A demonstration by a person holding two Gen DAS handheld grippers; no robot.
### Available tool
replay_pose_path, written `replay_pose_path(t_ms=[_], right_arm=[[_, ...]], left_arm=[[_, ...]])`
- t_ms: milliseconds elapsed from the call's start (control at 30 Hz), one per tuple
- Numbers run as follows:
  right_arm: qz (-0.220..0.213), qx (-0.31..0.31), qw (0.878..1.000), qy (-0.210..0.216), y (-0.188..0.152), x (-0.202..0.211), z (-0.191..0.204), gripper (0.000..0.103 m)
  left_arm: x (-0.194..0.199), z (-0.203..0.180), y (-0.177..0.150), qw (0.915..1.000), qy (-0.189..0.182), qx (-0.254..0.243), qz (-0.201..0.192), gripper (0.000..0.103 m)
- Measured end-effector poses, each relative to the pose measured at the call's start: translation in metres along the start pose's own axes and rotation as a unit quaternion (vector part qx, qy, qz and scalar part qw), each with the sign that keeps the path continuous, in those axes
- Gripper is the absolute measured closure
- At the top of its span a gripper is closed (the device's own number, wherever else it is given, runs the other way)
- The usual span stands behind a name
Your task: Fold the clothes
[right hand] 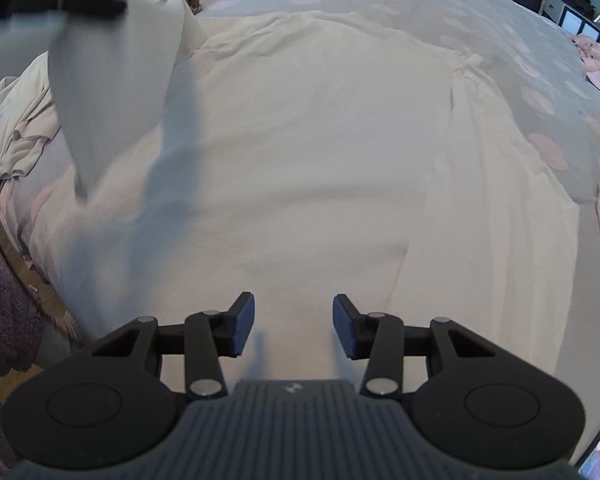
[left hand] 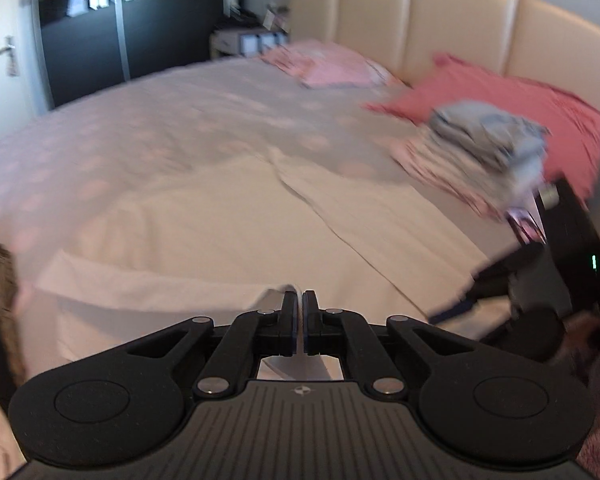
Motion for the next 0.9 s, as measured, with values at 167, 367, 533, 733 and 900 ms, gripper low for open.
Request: replay_pose_path(t_ms=[167, 367, 533, 733, 900], right_arm=[[-0.005, -0.004, 1.000, 0.002, -0.002, 0.003, -0.001, 0.056], [-0.009, -0.005, 1.000, 0.002, -0.007, 0.006, -0.004, 0.056], [-0.007, -0.005, 1.000, -0.003, -0.008, 0.003, -0.005, 0.056], [-0.009, -0.003, 1.000, -0.004, -0.008, 0.004, -0.006, 0.056], [-0.019, -0.006, 1.000, -0.007, -0.005, 0.006, -0.007, 0.056]], left_arm=[[-0.041, -0.034, -0.027, 0.9966, -0.022, -0.058, 0.055, 0.102], [-0.072, -0.052, -0.042, 0.9901, -0.066, -0.089, 0.086, 0.102], [-0.082, -0.051, -0.050, 0.9912, -0.060, -0.073, 0.093, 0.099], [-0.065, -0.048, -0.050, 0.9950, -0.048, -0.060, 0.063, 0.061], [-0.049, -0.033, -0.055, 0.9978, -0.025, -0.025, 0.056, 0.060]])
Point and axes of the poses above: each gripper's, at about its wrist camera, not at the fingertips, and x roughly against the way its jaws point, z to its left, y to its top, the point moved 5 cm from there along -x, roughly the way its jaws point, and after that the axes turned 4 degrees about -y, right-handed, at the moved point
